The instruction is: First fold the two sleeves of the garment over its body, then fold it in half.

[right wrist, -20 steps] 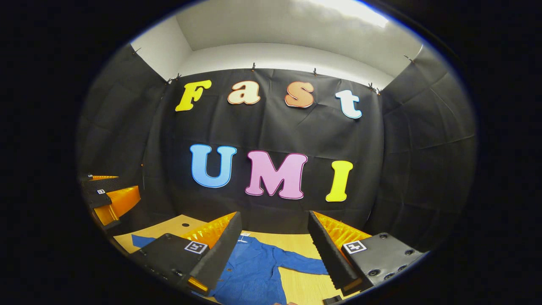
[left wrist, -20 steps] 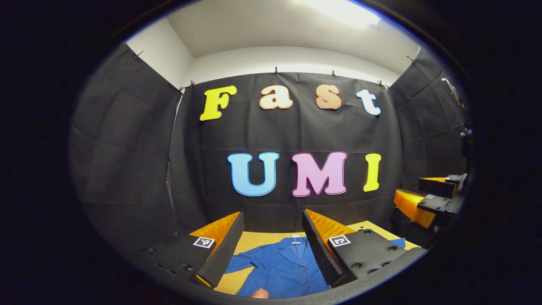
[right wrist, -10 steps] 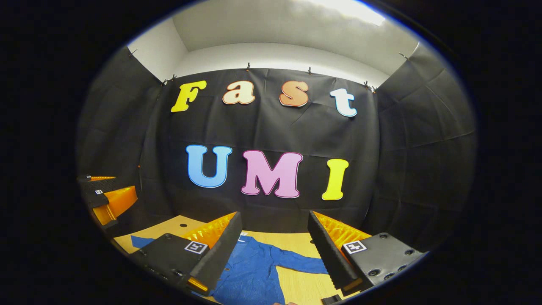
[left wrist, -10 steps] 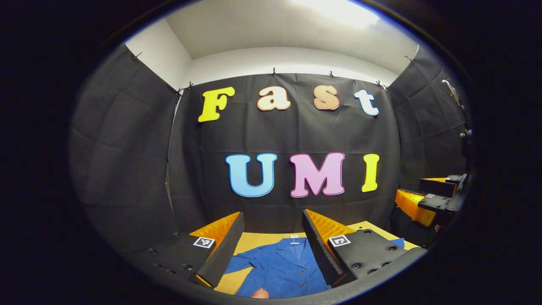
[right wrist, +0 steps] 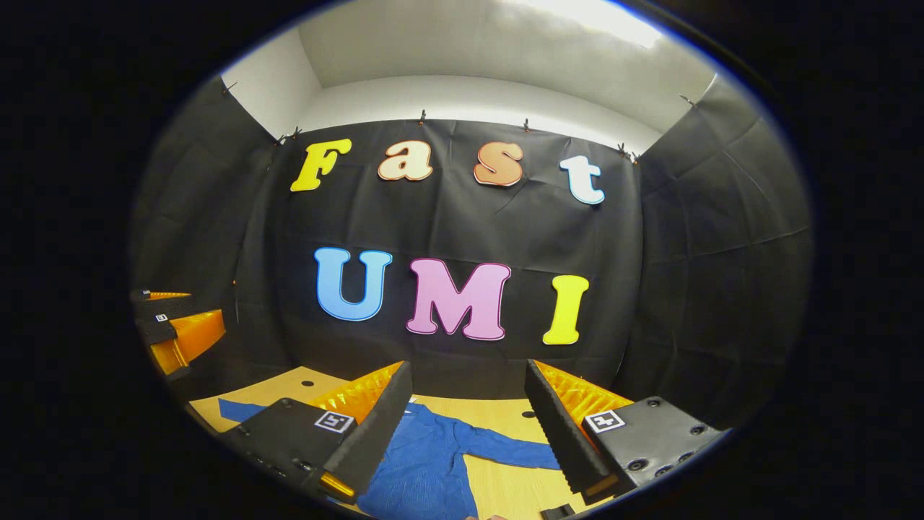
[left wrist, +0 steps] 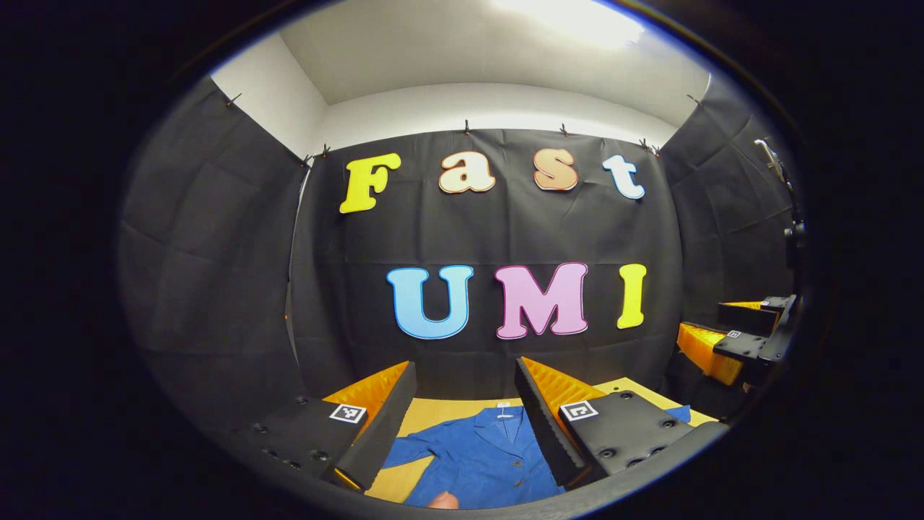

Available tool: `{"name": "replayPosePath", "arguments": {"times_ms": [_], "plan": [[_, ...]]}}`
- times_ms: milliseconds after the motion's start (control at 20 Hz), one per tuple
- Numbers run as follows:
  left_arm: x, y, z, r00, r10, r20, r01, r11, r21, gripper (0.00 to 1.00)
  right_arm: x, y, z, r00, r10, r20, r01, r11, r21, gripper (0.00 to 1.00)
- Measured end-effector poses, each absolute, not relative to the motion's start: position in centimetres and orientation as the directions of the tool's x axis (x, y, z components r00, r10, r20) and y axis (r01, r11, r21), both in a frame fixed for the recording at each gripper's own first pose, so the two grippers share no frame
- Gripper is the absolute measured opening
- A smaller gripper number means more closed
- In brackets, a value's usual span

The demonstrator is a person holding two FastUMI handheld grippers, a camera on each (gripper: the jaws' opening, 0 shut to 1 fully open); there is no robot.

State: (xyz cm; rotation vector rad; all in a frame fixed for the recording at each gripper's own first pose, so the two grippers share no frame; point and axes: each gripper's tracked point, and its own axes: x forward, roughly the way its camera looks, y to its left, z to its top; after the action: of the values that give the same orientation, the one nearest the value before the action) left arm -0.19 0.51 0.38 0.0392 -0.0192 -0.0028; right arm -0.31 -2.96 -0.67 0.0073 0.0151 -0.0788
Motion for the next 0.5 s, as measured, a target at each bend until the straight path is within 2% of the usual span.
{"name": "replayPosePath", "arguments": {"times_ms": [50,100,150,250,300,500], "plan": [[-0.2,0.56,0.31,1.0,-0.004,0.016,0.004,0.999,0.035,0.8,-0.36,-3.04,-0.6,0.997,-0.08,-0.011,0.08,0.997,0.005,1.0],[-0.34,0.48,0.1,1.0,-0.006,0.013,0.005,1.0,0.031,0.8,-0.4,-3.09,-0.6,0.997,-0.082,-0.011,0.082,0.997,0.003,0.99],[-0.36,0.51,0.12,1.0,-0.007,0.01,0.006,1.0,0.027,0.8,-0.48,-3.17,-0.54,0.996,-0.083,-0.01,0.083,0.997,0.001,0.93],[-0.38,0.62,0.09,1.0,-0.006,0.007,0.006,1.0,0.025,0.8,-0.62,-3.41,-0.62,0.996,-0.087,-0.011,0.087,0.996,-0.005,0.93],[-0.41,0.61,-0.05,1.0,-0.005,0.008,0.005,1.0,0.024,0.79,-0.62,-3.5,-0.63,0.996,-0.09,-0.014,0.09,0.996,-0.008,1.0],[-0.56,0.94,-0.13,1.0,-0.002,0.018,0.002,1.0,0.009,0.8,-0.58,-3.94,-0.99,0.994,-0.101,-0.028,0.101,0.995,-0.016,1.0]]}}
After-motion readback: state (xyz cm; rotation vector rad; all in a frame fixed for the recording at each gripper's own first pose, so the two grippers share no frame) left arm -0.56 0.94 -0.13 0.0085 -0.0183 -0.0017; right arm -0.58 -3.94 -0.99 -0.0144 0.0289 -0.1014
